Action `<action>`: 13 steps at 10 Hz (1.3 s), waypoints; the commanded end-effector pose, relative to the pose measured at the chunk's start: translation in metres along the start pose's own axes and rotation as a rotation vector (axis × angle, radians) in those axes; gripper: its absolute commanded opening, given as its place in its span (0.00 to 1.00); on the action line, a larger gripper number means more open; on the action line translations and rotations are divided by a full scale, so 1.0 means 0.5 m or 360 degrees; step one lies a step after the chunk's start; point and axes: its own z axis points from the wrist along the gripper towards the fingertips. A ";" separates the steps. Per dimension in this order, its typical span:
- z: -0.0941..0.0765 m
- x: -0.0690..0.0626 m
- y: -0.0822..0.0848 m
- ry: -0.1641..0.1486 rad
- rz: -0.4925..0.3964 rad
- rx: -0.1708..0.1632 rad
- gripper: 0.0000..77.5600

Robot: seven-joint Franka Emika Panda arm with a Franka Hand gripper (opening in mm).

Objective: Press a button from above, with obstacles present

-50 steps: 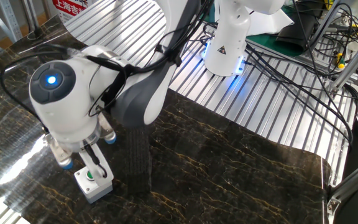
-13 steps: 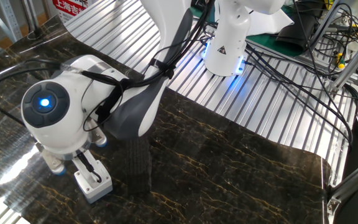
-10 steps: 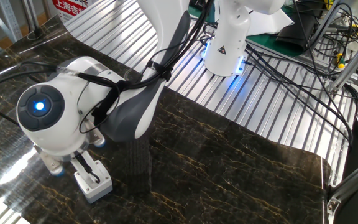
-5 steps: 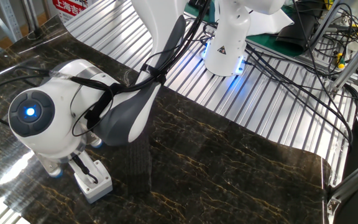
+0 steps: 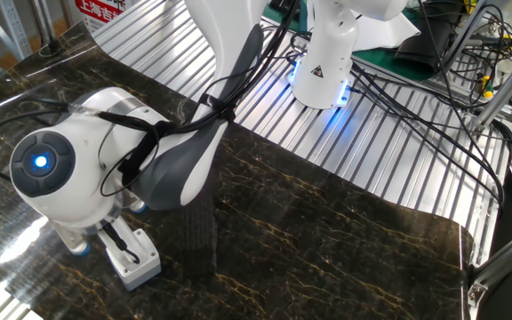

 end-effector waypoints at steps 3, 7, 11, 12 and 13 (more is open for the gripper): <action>0.014 -0.004 0.004 0.0037 0.0008 -0.0001 1.00; 0.032 -0.006 0.008 0.0033 0.0007 -0.0006 1.00; 0.001 0.004 -0.003 0.0040 -0.0012 -0.0004 1.00; -0.007 0.007 -0.006 0.0045 -0.0017 -0.0007 1.00; -0.021 0.012 -0.011 0.0045 -0.0019 -0.0012 1.00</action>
